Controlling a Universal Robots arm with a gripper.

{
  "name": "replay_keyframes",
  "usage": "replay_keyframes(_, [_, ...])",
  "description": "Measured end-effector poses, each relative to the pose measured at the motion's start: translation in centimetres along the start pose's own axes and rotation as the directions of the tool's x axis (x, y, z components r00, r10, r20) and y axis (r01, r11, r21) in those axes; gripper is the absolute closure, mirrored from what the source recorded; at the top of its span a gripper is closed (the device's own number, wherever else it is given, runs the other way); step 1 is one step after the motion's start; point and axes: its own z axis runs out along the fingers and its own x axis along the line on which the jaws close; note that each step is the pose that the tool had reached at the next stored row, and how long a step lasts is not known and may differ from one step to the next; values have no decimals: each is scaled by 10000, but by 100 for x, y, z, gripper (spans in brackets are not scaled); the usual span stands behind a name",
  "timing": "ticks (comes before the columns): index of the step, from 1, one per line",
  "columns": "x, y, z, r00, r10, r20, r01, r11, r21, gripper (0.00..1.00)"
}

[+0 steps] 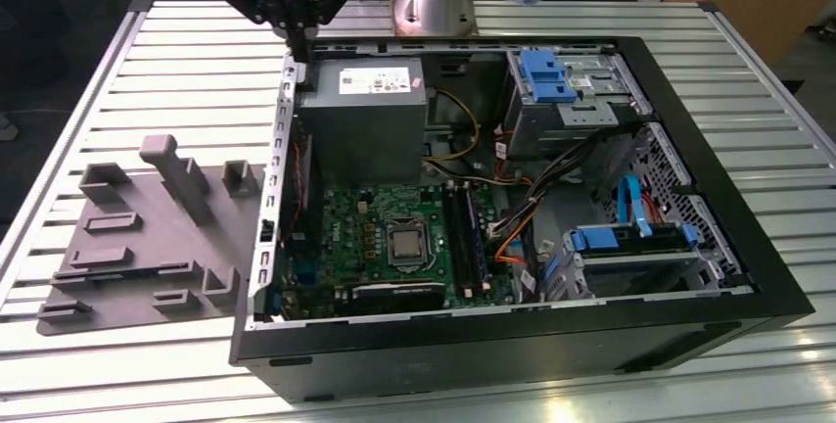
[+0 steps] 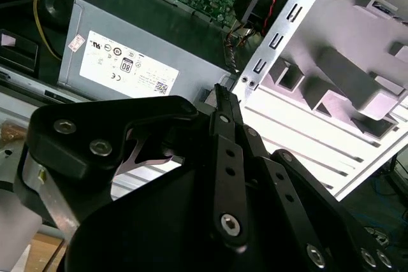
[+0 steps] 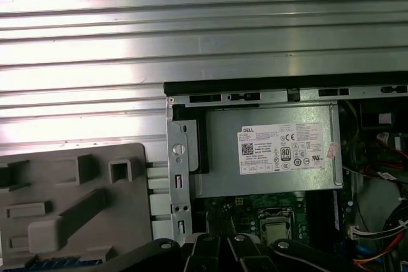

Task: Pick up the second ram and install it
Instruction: 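Reach for the second ram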

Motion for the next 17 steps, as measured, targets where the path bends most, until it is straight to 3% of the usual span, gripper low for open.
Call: replay_keyframes(17, [116,-9,-3,10000,-1,0,1,10000,0,89])
